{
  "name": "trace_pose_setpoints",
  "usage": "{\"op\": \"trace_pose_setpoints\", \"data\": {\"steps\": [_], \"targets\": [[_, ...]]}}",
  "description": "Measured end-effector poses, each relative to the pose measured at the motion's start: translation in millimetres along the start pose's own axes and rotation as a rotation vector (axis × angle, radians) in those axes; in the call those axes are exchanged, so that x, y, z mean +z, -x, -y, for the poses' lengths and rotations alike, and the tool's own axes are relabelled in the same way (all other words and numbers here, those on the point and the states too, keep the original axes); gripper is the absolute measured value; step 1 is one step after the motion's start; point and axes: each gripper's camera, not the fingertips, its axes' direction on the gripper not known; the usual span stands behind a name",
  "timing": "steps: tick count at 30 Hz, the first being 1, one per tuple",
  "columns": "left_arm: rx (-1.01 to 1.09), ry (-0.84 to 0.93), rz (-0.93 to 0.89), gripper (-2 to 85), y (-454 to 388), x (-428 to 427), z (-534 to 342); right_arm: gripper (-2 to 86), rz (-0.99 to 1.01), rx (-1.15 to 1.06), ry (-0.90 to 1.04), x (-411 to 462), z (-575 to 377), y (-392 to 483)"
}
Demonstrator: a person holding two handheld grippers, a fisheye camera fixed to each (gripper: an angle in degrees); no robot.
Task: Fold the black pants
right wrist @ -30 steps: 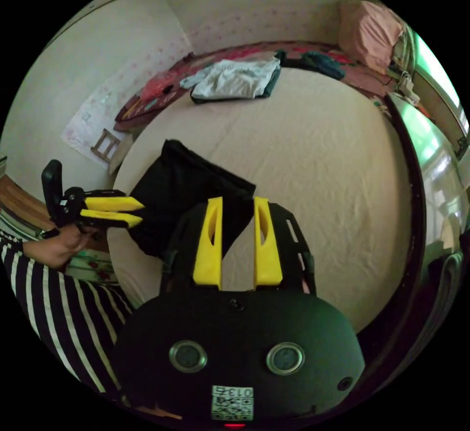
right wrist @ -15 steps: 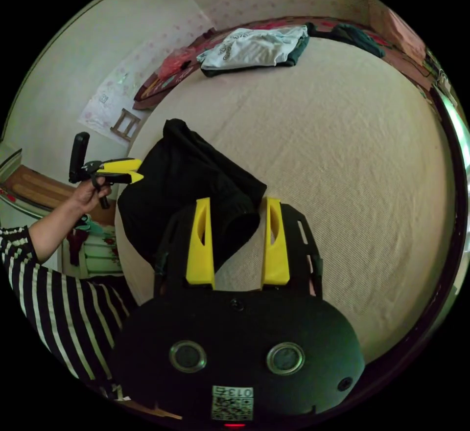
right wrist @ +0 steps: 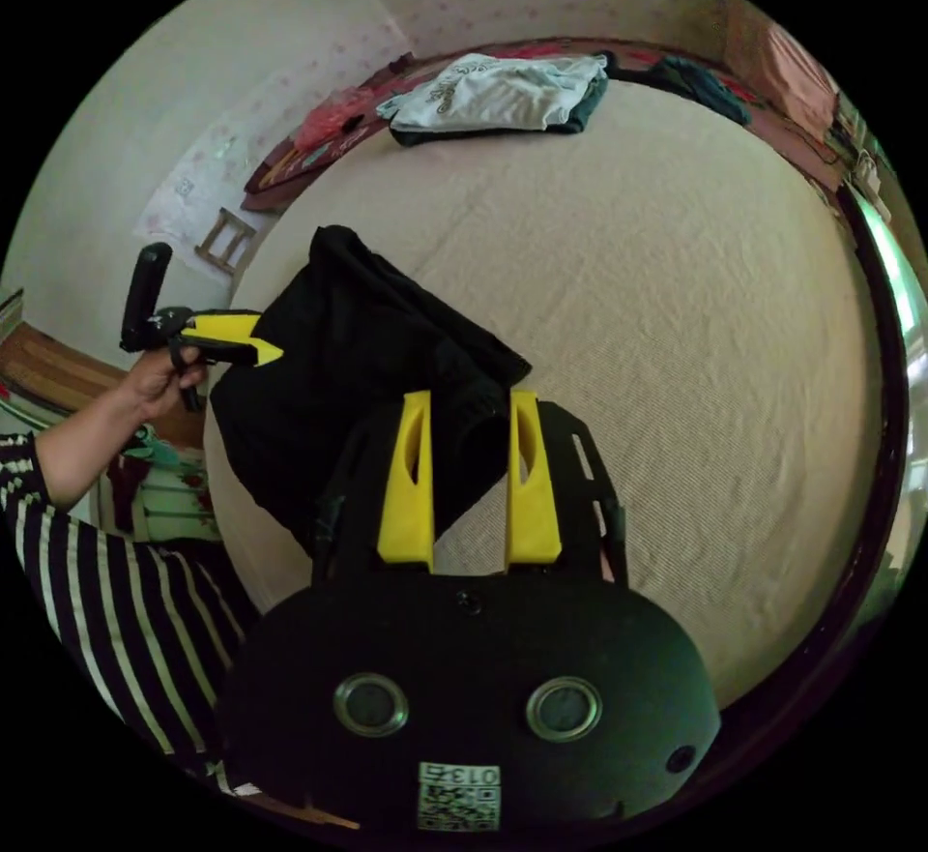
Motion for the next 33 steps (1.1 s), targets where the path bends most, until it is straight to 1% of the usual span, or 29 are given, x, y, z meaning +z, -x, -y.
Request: {"op": "trace_pose_setpoints", "data": {"steps": [2, 4, 5, 6, 9, 14, 16, 18, 26, 28, 29, 30, 33], "targets": [[0.013, 0.028, 0.000, 9.4, -12.7, 3.5, 0.7, 8.8, -0.060, -0.023, 0.012, -2.2, -9.8, 15.7], [0.002, 0.027, 0.016, 6.1, -30.1, 2.3, -1.1, 7.9, -0.169, -0.074, 0.012, -5.7, -21.0, 39.2], [-0.007, 0.015, 0.009, 5.8, -34.0, 0.6, -2.4, 7.8, -0.252, -0.115, 0.006, -7.7, -30.2, 57.3], [-0.026, -0.016, -0.011, 5.3, -42.0, -3.4, -6.0, 7.6, -0.336, -0.155, -0.006, -10.2, -41.1, 75.8], [0.011, -0.110, -0.052, 4.6, -69.0, -20.1, -18.7, 7.5, -0.454, -0.192, -0.067, -24.5, -71.3, 112.5], [0.144, -0.213, -0.087, 4.0, -124.1, -52.7, -38.2, 7.4, -0.556, -0.137, -0.198, -75.3, -124.0, 155.4], [0.231, -0.270, -0.107, 3.9, -157.0, -67.9, -42.7, 7.4, -0.593, -0.097, -0.253, -100.5, -145.5, 168.3], [0.308, -0.314, -0.135, 3.8, -184.8, -77.5, -42.6, 7.4, -0.670, -0.041, -0.325, -136.7, -175.8, 185.0], [0.691, -0.444, -0.280, 3.6, -334.5, -105.0, -16.3, 7.5, -0.946, 0.088, -0.440, -266.1, -281.6, 220.1], [0.814, -0.478, -0.336, 3.7, -392.4, -110.0, -4.4, 7.5, -1.030, 0.113, -0.446, -298.1, -307.2, 222.9], [0.839, -0.491, -0.351, 3.7, -407.8, -110.6, -1.6, 7.5, -1.082, 0.135, -0.449, -319.6, -324.4, 222.2], [0.891, -0.514, -0.377, 3.7, -440.5, -111.1, 3.6, 7.5, -1.123, 0.161, -0.442, -342.2, -341.7, 218.8], [1.038, -0.580, -0.385, 3.9, -530.9, -109.2, 13.7, 7.5, -1.206, 0.234, -0.412, -396.8, -383.0, 201.7]]}}
